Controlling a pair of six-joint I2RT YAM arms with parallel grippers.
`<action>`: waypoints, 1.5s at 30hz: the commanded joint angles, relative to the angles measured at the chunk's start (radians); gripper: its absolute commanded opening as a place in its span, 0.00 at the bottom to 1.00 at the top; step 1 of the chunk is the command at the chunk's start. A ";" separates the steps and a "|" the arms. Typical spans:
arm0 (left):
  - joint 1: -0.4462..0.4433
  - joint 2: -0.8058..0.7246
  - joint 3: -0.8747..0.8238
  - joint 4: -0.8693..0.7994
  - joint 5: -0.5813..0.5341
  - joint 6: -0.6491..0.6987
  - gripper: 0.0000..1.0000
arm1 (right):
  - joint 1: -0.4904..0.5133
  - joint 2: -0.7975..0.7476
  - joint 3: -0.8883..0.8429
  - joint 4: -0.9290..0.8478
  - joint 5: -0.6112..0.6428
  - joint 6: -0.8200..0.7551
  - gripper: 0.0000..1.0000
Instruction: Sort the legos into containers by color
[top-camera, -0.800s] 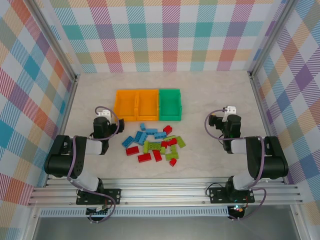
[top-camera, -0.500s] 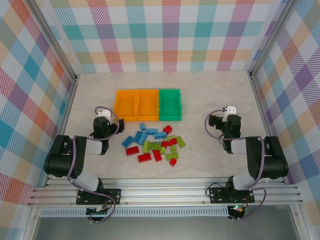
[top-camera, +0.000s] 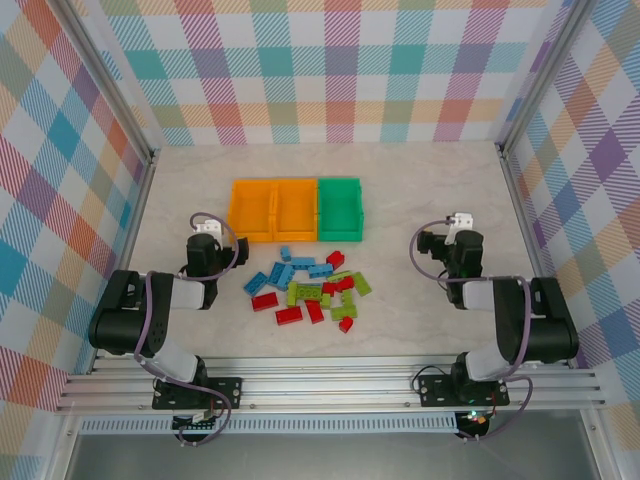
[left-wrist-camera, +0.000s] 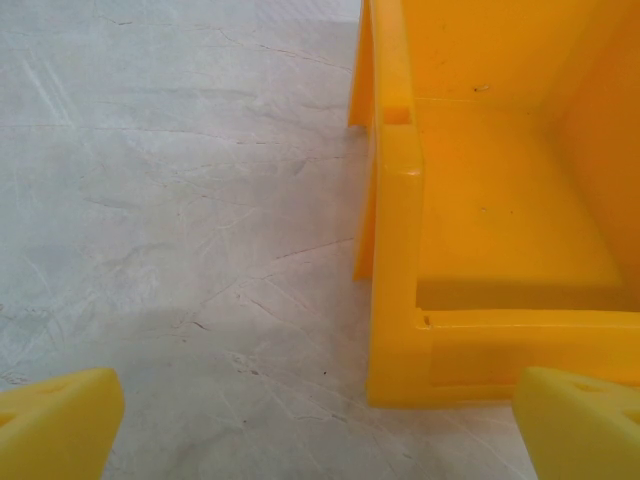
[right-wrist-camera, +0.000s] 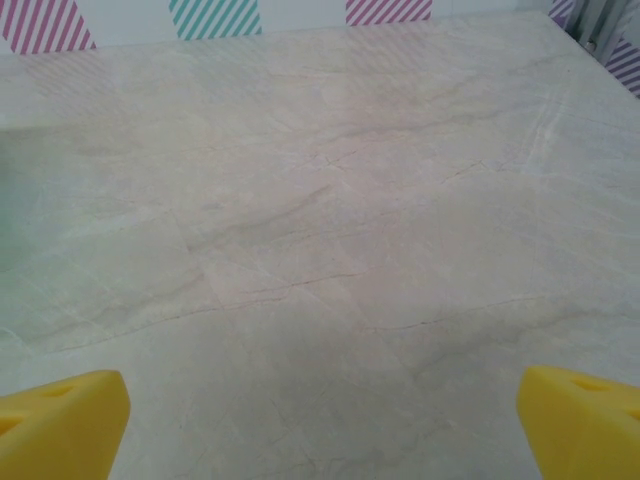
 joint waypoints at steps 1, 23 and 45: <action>0.008 -0.007 0.016 0.039 0.019 -0.009 1.00 | 0.000 -0.167 0.038 -0.212 0.090 0.080 1.00; -0.394 -0.270 0.491 -1.375 0.014 -0.712 1.00 | 0.644 -0.114 0.754 -1.542 -0.309 0.326 1.00; -0.373 0.003 0.533 -1.485 -0.060 -0.534 0.65 | 0.713 -0.112 0.729 -1.460 -0.224 0.343 1.00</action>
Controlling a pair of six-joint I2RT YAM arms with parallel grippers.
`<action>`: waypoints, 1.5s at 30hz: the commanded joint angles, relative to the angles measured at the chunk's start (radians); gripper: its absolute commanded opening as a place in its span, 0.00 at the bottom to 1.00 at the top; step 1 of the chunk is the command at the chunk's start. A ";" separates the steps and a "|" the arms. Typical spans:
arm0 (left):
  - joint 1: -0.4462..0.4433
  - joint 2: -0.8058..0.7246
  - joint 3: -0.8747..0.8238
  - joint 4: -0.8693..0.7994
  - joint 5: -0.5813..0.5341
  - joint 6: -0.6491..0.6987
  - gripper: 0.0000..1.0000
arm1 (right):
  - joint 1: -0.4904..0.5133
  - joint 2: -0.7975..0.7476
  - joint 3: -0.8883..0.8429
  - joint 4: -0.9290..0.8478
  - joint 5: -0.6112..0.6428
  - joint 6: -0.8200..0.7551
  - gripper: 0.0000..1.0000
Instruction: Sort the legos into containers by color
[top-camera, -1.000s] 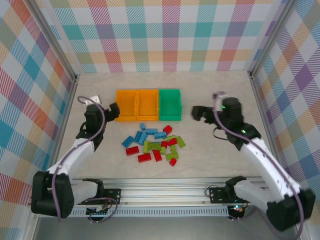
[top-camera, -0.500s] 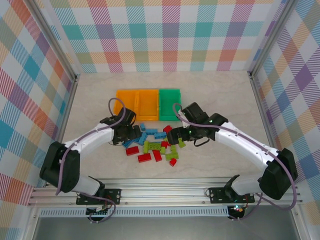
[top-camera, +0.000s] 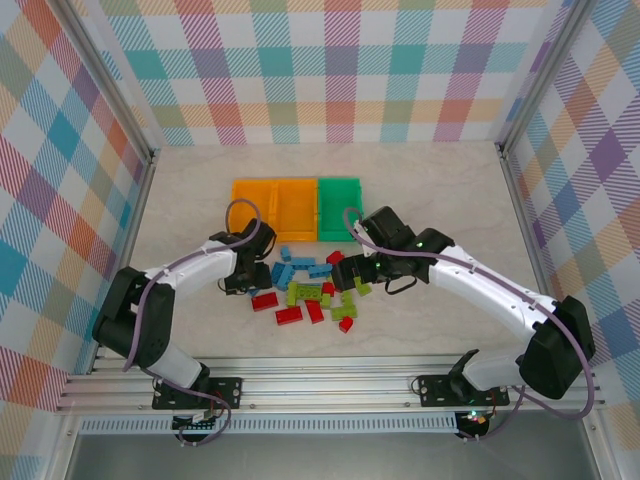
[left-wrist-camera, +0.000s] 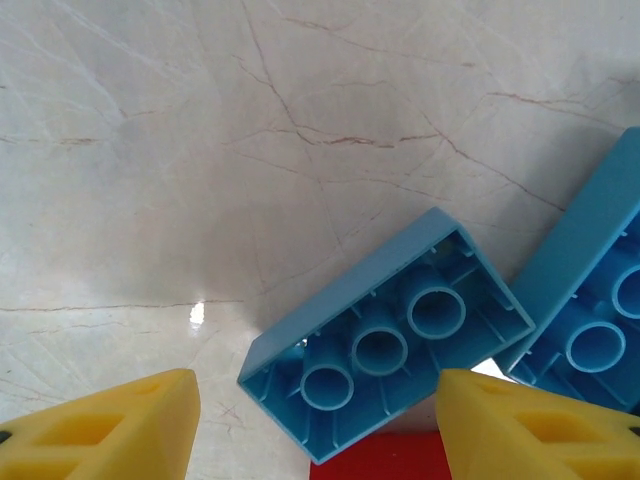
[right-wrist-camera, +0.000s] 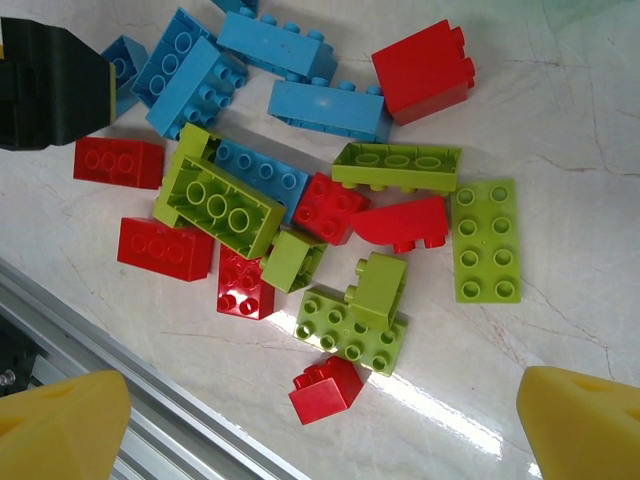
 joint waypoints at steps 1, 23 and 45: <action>0.015 0.026 0.018 -0.004 0.017 0.035 0.66 | 0.006 -0.014 0.010 0.015 0.019 0.011 1.00; 0.080 0.064 0.011 0.155 0.111 0.010 0.24 | 0.012 -0.069 0.013 0.029 0.015 0.047 1.00; 0.226 0.396 0.696 0.114 0.000 0.156 0.19 | 0.014 -0.292 -0.070 0.092 0.059 0.144 1.00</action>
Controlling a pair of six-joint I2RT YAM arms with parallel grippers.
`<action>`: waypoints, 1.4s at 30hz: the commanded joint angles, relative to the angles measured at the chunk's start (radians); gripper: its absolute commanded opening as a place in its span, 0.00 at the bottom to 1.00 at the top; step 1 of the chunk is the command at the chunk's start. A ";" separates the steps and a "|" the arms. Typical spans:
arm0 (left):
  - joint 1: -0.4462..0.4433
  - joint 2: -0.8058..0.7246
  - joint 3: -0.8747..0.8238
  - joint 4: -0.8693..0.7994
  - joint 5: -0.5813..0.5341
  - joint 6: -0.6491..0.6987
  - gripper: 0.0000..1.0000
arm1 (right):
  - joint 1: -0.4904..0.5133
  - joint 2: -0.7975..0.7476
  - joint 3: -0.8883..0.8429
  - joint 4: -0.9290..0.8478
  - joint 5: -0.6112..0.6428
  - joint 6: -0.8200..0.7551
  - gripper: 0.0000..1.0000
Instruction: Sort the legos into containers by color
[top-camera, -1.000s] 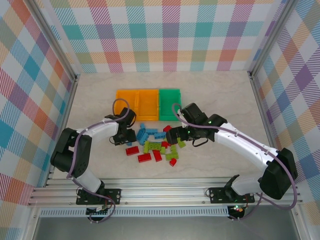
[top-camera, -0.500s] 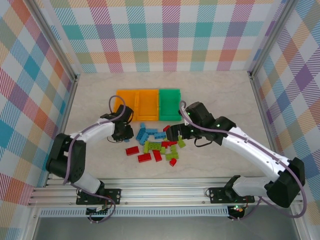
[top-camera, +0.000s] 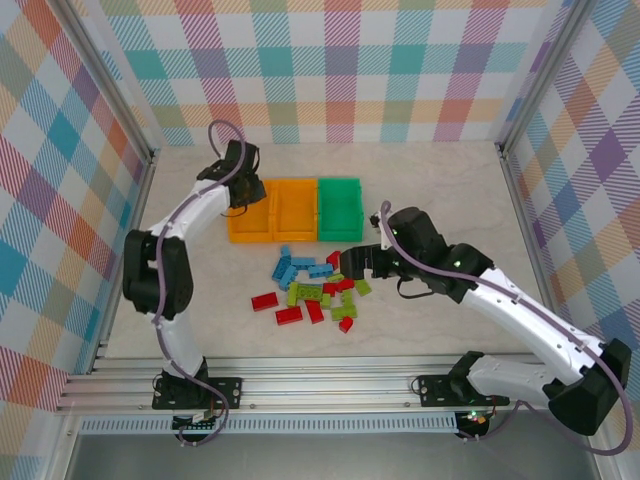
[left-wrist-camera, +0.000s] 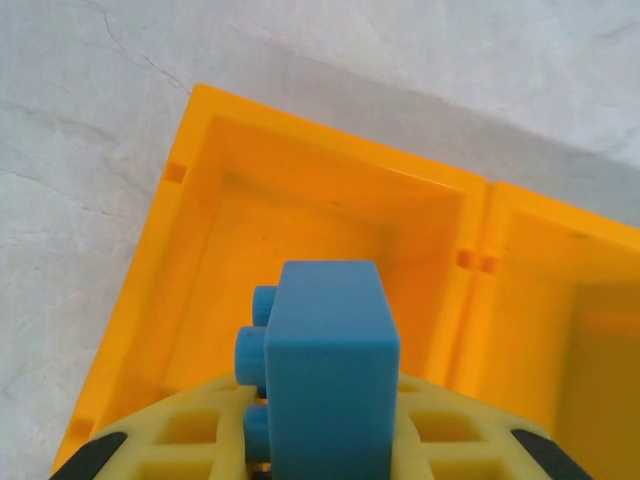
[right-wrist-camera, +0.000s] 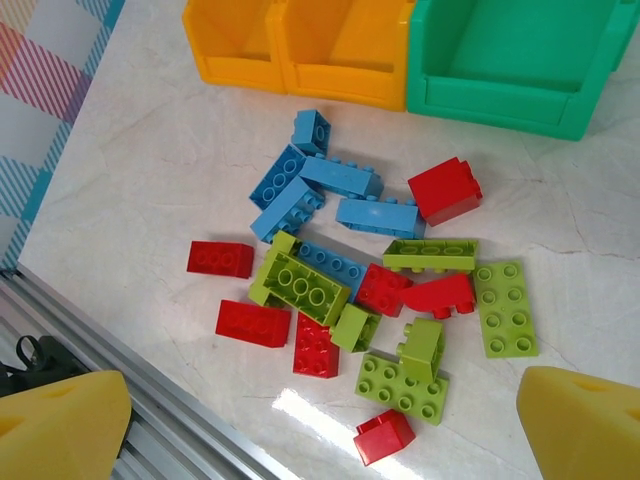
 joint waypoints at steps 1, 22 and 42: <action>0.013 0.061 0.055 -0.045 0.019 0.027 0.23 | 0.006 -0.048 -0.025 -0.015 0.013 0.034 1.00; -0.150 -0.543 -0.271 -0.092 0.160 0.041 0.43 | 0.005 0.113 -0.008 0.032 0.039 0.028 1.00; -0.269 -0.146 -0.341 0.003 0.051 -0.085 0.49 | 0.005 0.028 -0.068 0.028 0.031 0.059 1.00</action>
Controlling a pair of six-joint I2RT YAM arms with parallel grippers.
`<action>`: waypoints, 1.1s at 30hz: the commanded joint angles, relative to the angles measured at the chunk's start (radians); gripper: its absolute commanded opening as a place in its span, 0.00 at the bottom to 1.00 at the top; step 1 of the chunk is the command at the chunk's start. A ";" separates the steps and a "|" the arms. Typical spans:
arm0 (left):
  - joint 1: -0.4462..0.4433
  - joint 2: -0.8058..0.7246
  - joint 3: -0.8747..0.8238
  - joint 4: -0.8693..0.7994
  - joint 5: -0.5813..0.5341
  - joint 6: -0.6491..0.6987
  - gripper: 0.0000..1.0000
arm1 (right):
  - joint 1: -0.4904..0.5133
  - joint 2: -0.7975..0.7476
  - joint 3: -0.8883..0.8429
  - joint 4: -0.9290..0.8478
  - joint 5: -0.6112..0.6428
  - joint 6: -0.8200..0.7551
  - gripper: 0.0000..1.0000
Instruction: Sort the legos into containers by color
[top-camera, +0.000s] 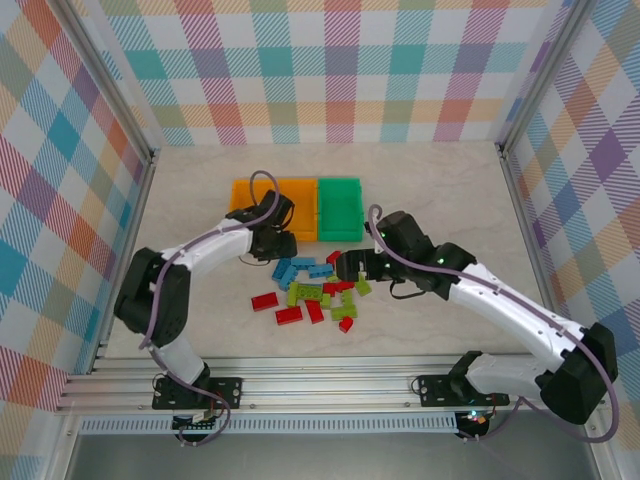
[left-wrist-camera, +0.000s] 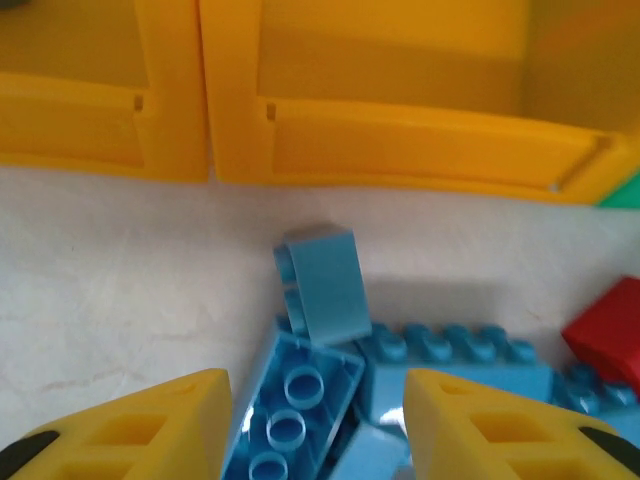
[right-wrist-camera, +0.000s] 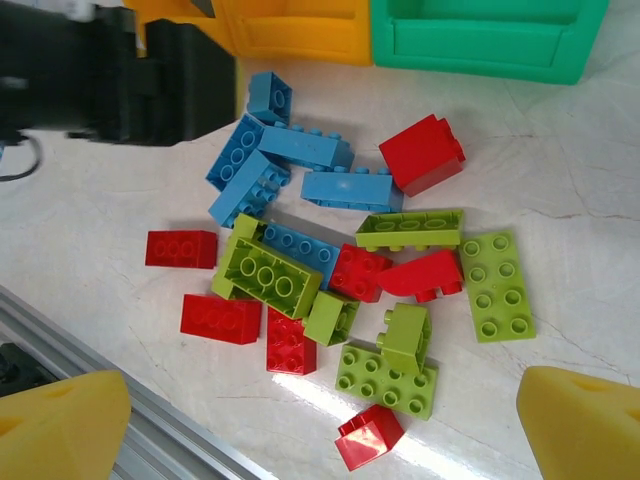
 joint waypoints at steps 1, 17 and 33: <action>-0.009 0.043 0.039 0.021 -0.066 -0.018 0.49 | 0.004 -0.056 -0.020 -0.020 0.026 0.016 1.00; -0.006 0.191 0.064 0.104 -0.051 -0.010 0.43 | 0.005 -0.088 -0.021 -0.043 0.035 0.022 1.00; 0.010 -0.106 0.093 -0.035 -0.168 0.027 0.19 | 0.006 -0.072 -0.031 0.061 -0.157 -0.021 1.00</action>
